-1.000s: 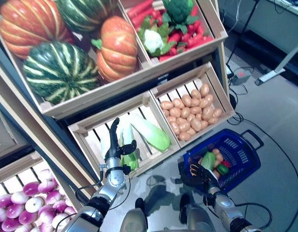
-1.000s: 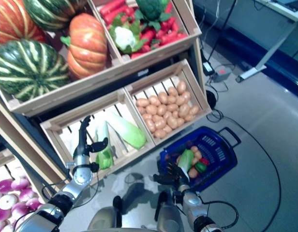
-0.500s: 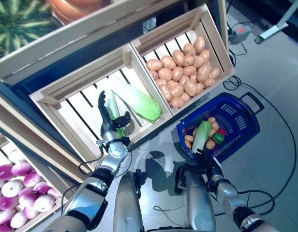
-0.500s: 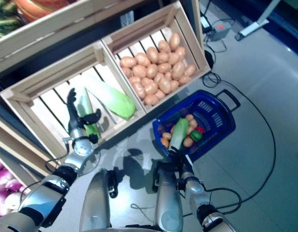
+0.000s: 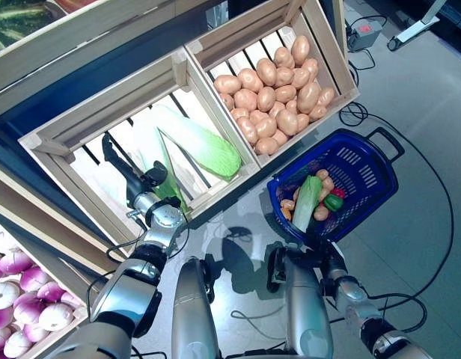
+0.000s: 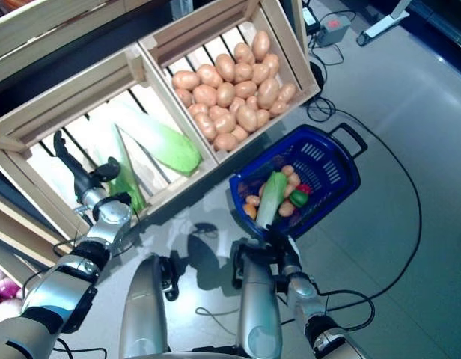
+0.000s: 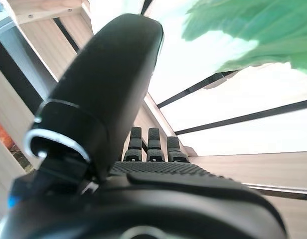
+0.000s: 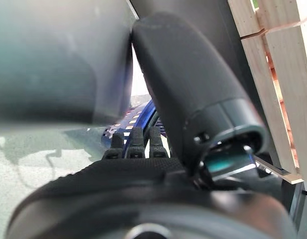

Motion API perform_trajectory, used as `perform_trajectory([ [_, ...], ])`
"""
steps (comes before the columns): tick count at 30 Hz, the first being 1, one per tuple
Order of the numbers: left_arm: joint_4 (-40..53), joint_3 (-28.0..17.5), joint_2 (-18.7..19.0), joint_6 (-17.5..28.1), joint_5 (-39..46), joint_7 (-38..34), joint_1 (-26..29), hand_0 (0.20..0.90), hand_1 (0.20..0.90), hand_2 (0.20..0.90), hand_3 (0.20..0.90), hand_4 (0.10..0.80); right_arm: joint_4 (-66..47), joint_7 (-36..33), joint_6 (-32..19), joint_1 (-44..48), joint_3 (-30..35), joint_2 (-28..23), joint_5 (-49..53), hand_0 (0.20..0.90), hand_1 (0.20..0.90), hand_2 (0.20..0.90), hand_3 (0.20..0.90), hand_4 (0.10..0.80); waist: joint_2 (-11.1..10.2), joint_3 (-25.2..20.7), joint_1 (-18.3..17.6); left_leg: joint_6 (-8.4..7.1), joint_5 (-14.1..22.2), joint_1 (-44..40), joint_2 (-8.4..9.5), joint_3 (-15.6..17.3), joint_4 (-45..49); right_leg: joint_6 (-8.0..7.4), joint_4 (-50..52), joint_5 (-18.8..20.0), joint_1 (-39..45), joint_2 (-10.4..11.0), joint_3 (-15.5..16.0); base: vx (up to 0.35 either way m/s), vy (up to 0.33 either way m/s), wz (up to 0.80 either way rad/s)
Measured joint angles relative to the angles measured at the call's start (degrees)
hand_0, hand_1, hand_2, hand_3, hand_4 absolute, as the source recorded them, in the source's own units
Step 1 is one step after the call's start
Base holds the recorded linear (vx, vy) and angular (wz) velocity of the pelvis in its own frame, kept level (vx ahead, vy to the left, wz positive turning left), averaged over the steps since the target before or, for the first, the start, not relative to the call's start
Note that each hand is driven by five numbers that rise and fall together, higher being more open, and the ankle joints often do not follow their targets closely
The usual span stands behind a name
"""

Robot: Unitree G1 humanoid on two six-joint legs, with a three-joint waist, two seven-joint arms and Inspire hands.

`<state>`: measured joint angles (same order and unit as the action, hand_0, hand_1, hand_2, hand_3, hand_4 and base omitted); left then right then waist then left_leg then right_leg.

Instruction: Put vegetables into the basket

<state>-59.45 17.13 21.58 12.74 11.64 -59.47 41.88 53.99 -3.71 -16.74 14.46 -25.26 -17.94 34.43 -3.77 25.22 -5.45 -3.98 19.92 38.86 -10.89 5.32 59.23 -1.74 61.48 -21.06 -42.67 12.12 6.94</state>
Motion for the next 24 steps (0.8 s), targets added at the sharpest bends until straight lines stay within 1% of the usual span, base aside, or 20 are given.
perform_trajectory([
  [4, -1.6, 0.0, 0.0, -0.2, 4.0, 2.6, 1.7, 0.9, 0.9, 0.9, 0.9, 0.8, 1.4, 0.0, -0.6, 0.9, 0.0, 0.0, 0.0, 0.9, 0.9, 0.9, 0.9, 0.8, -0.1, 0.1, 0.0, 0.2, -0.1, 0.6, 0.0, 0.0, 0.0, 0.02, 0.0, 0.0, -0.6, 0.0, 0.0, 0.0, 0.0, 0.0],
  [7, -1.7, 0.7, 0.0, -0.2, 7.1, 8.6, 2.8, 0.9, 0.9, 0.9, 0.9, 0.8, 1.3, 0.0, -0.7, 1.5, 0.0, 0.0, 0.0, 0.9, 0.9, 0.9, 0.9, 0.8, -0.9, 0.5, 0.0, 0.24, -0.2, 1.4, -0.02, 0.0, 0.0, 0.03, 0.1, 0.0, -1.3, 0.0, 0.1, -0.034, -0.005, 0.01],
  [9, -1.7, 1.3, 0.2, -0.4, 8.5, 10.6, 3.4, 0.9, 0.9, 0.9, 0.9, 0.8, 1.3, 0.0, -0.7, 1.9, 0.0, 0.0, -0.1, 0.9, 0.9, 0.9, 0.9, 0.8, -1.4, 0.8, -0.2, 0.25, -0.1, 1.5, -0.04, 0.0, 0.1, 0.03, 0.1, 0.0, -1.4, 0.0, 0.0, -0.016, -0.001, 0.0],
  [10, -1.7, 1.9, 0.3, -0.6, 10.0, 12.8, 4.2, 0.9, 0.9, 0.9, 0.9, 0.8, 1.3, 0.0, -0.7, 1.9, 0.0, -0.1, 0.0, 0.9, 0.9, 0.9, 0.9, 0.8, -1.8, 1.2, -0.6, 0.25, -0.1, 1.6, -0.08, 0.0, 0.1, 0.03, 0.1, 0.0, -1.5, 0.0, 0.0, 0.0, 0.0, 0.0],
  [12, -1.7, 2.2, 1.0, -0.7, 12.0, 13.6, 5.4, 0.9, 0.9, 0.9, 0.9, 0.8, 1.2, 0.0, -0.7, 2.2, 0.0, -0.2, -0.1, 0.9, 0.9, 0.9, 0.9, 0.8, -1.9, 1.8, -0.7, 0.26, -0.1, 1.7, -0.09, 0.0, 0.2, 0.01, 0.1, 0.0, -1.6, 0.0, 0.0, 0.053, 0.007, 0.0],
  [13, -1.9, 2.2, 1.8, -0.7, 13.2, 14.9, 5.7, 0.9, 0.9, 0.9, 0.9, 0.8, 1.1, 0.0, -0.7, 2.2, 0.0, -0.3, -0.1, 0.9, 0.9, 0.9, 0.9, 0.8, -2.0, 2.0, -0.9, -0.01, 0.2, 1.7, -0.09, 0.0, 0.4, -0.02, 0.4, -0.3, -1.6, 0.0, 0.0, 0.056, 0.004, 0.0],
  [16, -2.0, 2.2, 3.4, -0.8, 16.1, 17.3, 5.8, 0.9, 0.9, 0.9, 0.9, 0.8, 0.6, 0.0, -0.8, 2.0, 0.1, -0.5, -0.1, 0.9, 0.9, 0.9, 0.9, 0.8, -1.9, 2.0, -1.5, 0.21, 0.4, 1.7, -0.17, 0.0, 1.1, -0.28, 1.0, -0.6, -1.7, 0.0, -0.2, -0.024, -0.003, 0.0],
  [17, -2.1, 2.0, 3.8, -0.6, 17.6, 18.2, 5.8, 0.9, 0.9, 0.9, 0.9, 0.8, 0.6, 0.0, -0.8, 1.8, 0.1, -0.6, -0.1, 0.9, 0.9, 0.9, 0.9, 0.8, -1.9, 2.0, -1.6, 0.18, 0.6, 1.7, -0.23, 0.0, 1.1, -0.16, 1.1, -0.8, -1.7, 0.0, -0.2, 0.076, 0.004, -0.01],
  [20, -2.1, 1.1, 4.2, 0.1, 22.1, 21.5, 6.0, 0.9, 0.9, 0.9, 0.9, 0.8, 0.5, 0.0, -0.8, 1.8, 0.1, -0.6, -0.1, 0.9, 0.9, 0.9, 0.9, 0.8, -1.9, 2.0, -1.6, 0.19, 0.6, 1.7, -0.28, 0.0, 1.1, -0.18, 1.1, -0.8, -1.7, -0.1, -0.2, 0.0, 0.0, 0.0],
  [24, -2.1, 1.0, 4.1, 0.3, 22.6, 22.8, 6.0, 0.9, 0.9, 0.9, 0.9, 0.8, 0.6, 0.0, -0.9, 1.8, 0.1, -0.6, -0.2, 0.9, 0.9, 0.9, 0.9, 0.8, -1.9, 2.0, -1.7, 0.23, 0.6, 1.6, -0.33, 0.1, 1.1, -0.18, 1.1, -0.8, -1.6, -0.1, -0.2, 0.036, -0.005, 0.0],
])
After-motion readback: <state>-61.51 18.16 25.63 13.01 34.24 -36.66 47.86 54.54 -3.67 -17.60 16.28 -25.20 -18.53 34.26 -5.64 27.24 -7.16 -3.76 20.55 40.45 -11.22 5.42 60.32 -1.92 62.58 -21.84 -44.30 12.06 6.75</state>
